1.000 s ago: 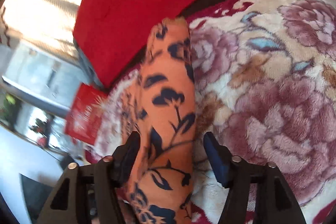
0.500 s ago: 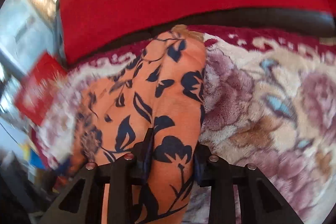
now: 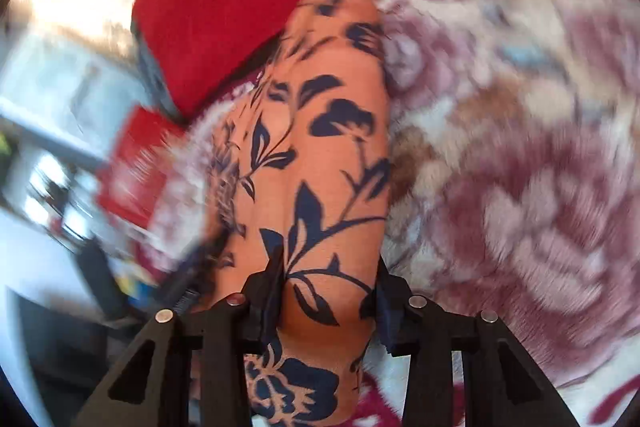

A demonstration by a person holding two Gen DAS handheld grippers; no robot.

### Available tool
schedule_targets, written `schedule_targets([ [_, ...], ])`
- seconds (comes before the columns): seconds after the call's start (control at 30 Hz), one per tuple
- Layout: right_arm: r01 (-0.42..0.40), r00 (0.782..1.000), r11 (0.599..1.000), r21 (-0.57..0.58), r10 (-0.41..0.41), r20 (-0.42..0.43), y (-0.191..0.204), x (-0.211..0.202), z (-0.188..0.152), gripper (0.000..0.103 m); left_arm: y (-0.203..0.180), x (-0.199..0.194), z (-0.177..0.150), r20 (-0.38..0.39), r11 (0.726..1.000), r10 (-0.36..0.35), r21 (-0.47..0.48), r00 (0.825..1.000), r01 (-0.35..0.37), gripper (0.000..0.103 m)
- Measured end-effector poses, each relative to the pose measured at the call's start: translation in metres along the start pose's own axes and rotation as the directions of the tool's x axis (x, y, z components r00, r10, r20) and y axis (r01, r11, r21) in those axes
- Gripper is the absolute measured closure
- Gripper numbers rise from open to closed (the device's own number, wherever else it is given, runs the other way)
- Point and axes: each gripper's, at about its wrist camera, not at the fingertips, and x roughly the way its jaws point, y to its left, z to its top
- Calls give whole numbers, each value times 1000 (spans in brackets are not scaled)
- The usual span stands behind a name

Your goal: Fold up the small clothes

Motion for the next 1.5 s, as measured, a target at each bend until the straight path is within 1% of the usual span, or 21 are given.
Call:
schedule_targets([
  [0.1,17,1000,1000,-4,-17,-1,3,2,2,62,-1,-4,-1,13,1000,4,-9,1000,-4,38],
  [0.17,-17,1000,999,47,16,13,-6,-3,0,52,0,-8,-2,23,1000,1,-10,1000,-1,38],
  [0.2,-23,1000,997,73,21,23,-17,-15,-7,39,0,-9,-3,24,1000,-2,-9,1000,2,38],
  [0.33,-83,993,992,92,74,94,-25,-41,-24,37,2,-10,-5,23,1000,-4,-3,1000,4,38],
  [0.43,-114,991,990,78,109,72,-20,-44,-40,37,2,-9,-4,18,1000,-4,-3,1000,4,38],
  [0.47,-109,993,993,52,107,51,-15,-39,-43,38,2,-9,-3,17,1000,-3,-5,1000,3,38],
  [0.5,-83,996,996,7,83,32,-9,-33,-45,53,1,-8,-3,15,1000,-2,-7,1000,2,38],
  [0.53,-3,1000,998,-63,4,27,-1,-24,-46,62,1,-8,-3,14,1000,-2,-6,1000,2,38],
  [0.6,66,997,990,-128,-62,37,8,-18,-49,64,1,-7,-3,14,1000,-3,-3,1000,3,38],
  [0.73,72,997,990,-119,-68,39,8,-18,-47,64,2,-6,-2,15,1000,-11,-7,1000,11,38],
  [0.77,66,997,991,-113,-62,38,6,-18,-46,61,3,-6,-2,14,1000,-12,-8,1000,12,38],
  [0.8,48,998,995,-89,-45,36,3,-19,-45,51,3,-6,-2,14,1000,-12,-10,1000,12,38],
  [0.83,35,999,997,-68,-33,34,0,-20,-45,33,3,-6,-2,15,1000,-13,-14,1000,13,38],
  [0.9,-20,999,1000,8,19,43,-13,-25,-44,27,3,-6,-2,14,1000,-16,-20,1000,16,38],
  [1.0,-82,993,992,92,73,94,-29,-38,-40,27,9,-10,-1,25,998,-31,-60,999,32,38],
  [1.13,-128,983,983,131,108,148,-39,-48,-20,27,29,-20,3,70,983,-64,-165,996,74,38],
  [1.3,-157,985,973,167,142,96,-46,-14,4,27,28,7,-2,-39,979,-110,-176,993,101,37],
  [1.37,-172,984,970,172,161,80,-45,0,10,31,24,7,-2,-23,983,-97,-160,995,92,37],
  [1.4,-173,983,975,142,162,81,-38,3,11,45,22,7,-1,-21,986,-89,-145,996,86,37],
  [1.43,-132,990,987,95,125,71,-28,6,13,51,22,7,-1,-20,986,-86,-142,996,83,37],
  [1.5,-90,994,994,69,86,63,-21,9,15,51,22,10,-1,-24,984,-91,-155,996,87,37],
])
